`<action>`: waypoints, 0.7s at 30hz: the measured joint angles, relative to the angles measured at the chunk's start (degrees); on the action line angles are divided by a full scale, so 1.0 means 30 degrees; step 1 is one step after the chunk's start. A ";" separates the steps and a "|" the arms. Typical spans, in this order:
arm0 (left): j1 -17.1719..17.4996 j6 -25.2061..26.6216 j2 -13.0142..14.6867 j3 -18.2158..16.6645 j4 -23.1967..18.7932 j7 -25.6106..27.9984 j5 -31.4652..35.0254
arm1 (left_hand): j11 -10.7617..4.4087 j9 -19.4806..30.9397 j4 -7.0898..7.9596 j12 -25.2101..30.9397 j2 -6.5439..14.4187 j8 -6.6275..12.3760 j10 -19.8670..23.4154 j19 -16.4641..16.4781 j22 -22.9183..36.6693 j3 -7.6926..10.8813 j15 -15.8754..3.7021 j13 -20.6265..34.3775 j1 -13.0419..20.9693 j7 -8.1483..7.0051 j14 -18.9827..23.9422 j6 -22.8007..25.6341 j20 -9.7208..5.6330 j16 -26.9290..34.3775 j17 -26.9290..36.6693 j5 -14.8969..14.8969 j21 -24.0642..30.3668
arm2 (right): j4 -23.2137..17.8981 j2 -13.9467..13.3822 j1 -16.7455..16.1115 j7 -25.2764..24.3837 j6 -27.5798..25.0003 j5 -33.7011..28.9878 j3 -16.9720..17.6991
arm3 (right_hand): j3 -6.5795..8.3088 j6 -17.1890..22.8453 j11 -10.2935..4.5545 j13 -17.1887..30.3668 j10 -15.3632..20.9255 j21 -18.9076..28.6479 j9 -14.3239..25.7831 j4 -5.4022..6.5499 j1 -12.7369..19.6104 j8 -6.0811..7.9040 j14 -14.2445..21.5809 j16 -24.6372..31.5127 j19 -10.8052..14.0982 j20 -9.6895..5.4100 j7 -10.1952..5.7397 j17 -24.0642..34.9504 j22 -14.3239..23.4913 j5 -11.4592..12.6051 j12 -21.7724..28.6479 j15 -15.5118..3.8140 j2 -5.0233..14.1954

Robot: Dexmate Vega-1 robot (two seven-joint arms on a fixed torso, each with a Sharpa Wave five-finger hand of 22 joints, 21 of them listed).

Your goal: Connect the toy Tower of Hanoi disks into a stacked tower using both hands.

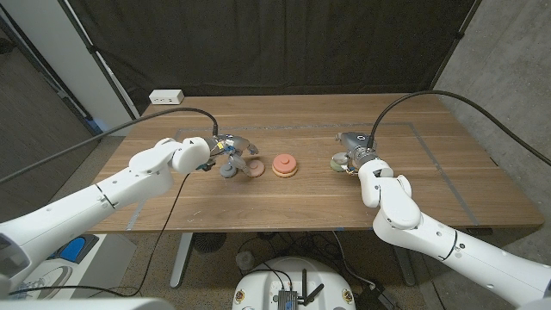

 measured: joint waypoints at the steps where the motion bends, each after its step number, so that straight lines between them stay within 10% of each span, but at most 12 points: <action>1: 0.0000 -0.0038 -0.0066 0.0035 0.0060 0.0022 0.0083 | 0.0000 0.0000 0.0000 0.0000 0.0000 0.0000 0.0000 0.0000 0.0001 0.0000 0.0000 0.0000 0.0000 0.0000 0.0000 0.0000 0.0000 0.0000 0.0000 0.0000 0.0000 | 0.0000 0.0008 -0.0001 0.0019 0.0000 -0.0009 0.0000 | 0.0000 0.0000 0.0000 0.0000 -0.0001 0.0000 0.0001 0.0000 -0.0002 0.0000 0.0000 0.0000 0.0000 0.0000 -0.0001 0.0000 0.0000 0.0000 0.0000 0.0000 0.0002; 21: 0.0105 -0.0282 -0.0852 0.0356 0.0889 0.0456 0.0905 | -0.0098 0.0004 -0.0004 0.0150 0.0000 0.0288 0.0200 0.0002 0.0001 -0.0003 -0.0001 -0.0085 0.0000 -0.0032 0.0001 0.0175 0.0002 0.0148 -0.0087 -0.0139 0.0000 | 0.0173 0.0175 0.0024 0.0093 0.0007 -0.0026 0.0117 | -0.0001 0.0001 0.0000 -0.0002 -0.0001 0.0000 0.0004 -0.0001 -0.0275 -0.0072 -0.0071 -0.0144 0.0003 -0.0002 0.0000 -0.0034 0.0004 0.0000 -0.0133 0.0072 -0.0031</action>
